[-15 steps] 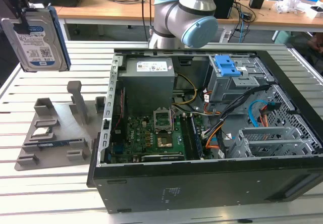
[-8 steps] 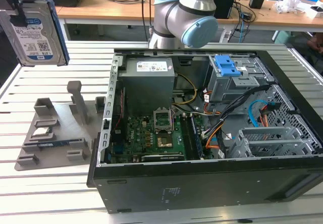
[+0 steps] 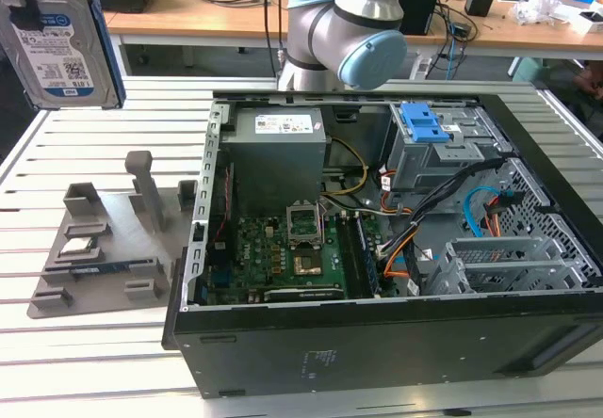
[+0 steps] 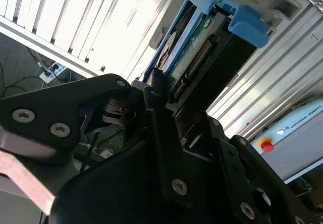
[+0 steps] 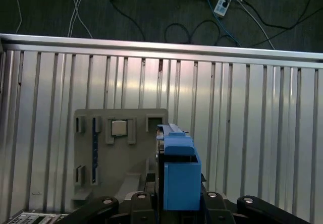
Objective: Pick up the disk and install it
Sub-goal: 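Pick up the disk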
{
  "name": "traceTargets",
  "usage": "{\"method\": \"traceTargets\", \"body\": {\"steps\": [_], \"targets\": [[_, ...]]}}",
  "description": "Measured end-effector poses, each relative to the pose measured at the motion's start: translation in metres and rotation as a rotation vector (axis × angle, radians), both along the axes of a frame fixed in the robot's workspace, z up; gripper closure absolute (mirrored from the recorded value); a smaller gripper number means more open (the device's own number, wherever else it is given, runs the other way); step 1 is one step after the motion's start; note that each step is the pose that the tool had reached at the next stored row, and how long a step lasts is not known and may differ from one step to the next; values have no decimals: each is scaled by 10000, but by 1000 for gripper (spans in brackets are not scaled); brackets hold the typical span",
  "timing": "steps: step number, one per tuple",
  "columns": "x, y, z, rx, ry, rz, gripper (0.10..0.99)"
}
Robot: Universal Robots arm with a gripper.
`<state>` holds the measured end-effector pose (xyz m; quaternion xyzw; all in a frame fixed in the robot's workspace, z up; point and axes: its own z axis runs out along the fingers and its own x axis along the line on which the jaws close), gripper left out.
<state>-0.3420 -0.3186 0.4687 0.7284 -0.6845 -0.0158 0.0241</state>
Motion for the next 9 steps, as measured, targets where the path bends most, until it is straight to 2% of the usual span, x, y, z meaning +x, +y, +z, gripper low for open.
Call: {"method": "traceTargets", "body": {"steps": [2,8,9], "targets": [[3,7,86,-1,11,0,718],[7,18,223,0,29,0,718],[8,21,268,0,35,0,718]]}}
